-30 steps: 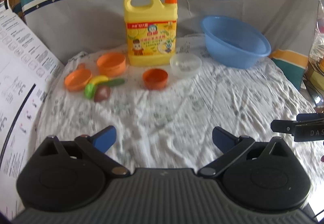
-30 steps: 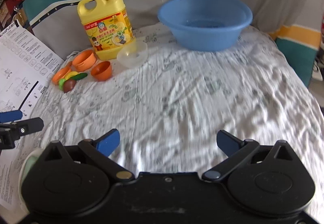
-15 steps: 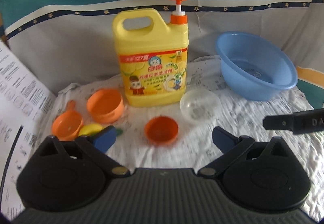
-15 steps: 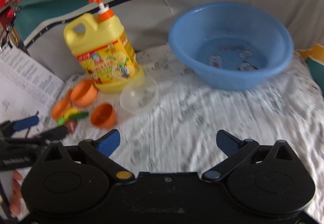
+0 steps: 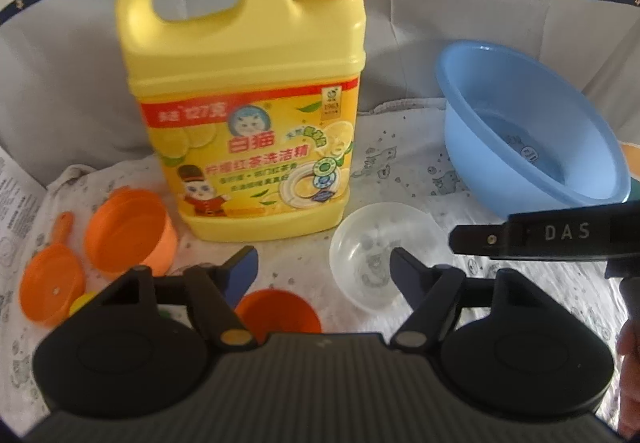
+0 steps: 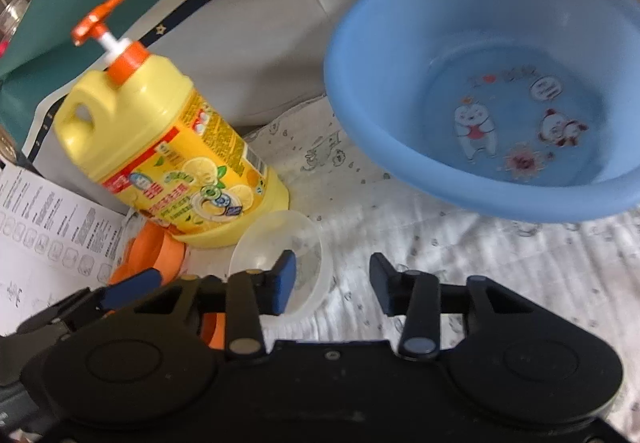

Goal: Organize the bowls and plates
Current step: 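Grasp the clear plastic bowl rim with the right gripper and lift it, then carry the clear bowl with the right gripper and lower it into the blue bowl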

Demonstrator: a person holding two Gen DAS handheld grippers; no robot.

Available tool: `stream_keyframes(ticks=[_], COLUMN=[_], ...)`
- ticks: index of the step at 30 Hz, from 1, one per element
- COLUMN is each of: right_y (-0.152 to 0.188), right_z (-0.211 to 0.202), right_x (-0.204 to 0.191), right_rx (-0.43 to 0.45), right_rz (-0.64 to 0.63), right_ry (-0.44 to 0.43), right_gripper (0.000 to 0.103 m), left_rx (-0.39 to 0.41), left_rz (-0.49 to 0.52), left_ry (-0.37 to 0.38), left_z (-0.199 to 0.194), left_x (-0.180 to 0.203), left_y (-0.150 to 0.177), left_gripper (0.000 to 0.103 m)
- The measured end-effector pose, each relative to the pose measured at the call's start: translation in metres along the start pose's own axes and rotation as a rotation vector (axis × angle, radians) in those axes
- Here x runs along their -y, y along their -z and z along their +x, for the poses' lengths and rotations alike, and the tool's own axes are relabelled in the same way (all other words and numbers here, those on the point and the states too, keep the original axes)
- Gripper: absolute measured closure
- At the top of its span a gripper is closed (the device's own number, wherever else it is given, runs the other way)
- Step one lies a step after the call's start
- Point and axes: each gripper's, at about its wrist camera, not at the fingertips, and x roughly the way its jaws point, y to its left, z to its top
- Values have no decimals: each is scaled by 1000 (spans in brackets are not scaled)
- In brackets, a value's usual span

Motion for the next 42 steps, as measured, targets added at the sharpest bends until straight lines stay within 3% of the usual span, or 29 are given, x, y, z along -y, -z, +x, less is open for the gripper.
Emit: stream_keyframes(ticks=[5, 7, 12, 19, 28, 42], right_y=[-2, -1, 3, 10, 23, 83], right_z=[16, 19, 29, 18, -25, -121], right_x=[-1, -2, -8, -12, -17, -23], right_rx=[-26, -33, -62, -59, -69, -68], right_rz=[-9, -16, -38, -47, -48, -36], right_ry=[-9, -3, 20, 31, 19, -11], right_gripper=[75, 79, 91, 92, 92, 92], left_rx=[-35, -50, -78, -86, -84, -56], left_rz=[9, 13, 14, 6, 1, 10], left_ry=[28, 45, 75, 76, 75, 109], left_z=[19, 25, 33, 25, -17, -131], left_x=[2, 3, 9, 12, 17, 33], left_y=[-2, -1, 0, 3, 14, 61], left_gripper=[49, 63, 78, 82, 82, 82])
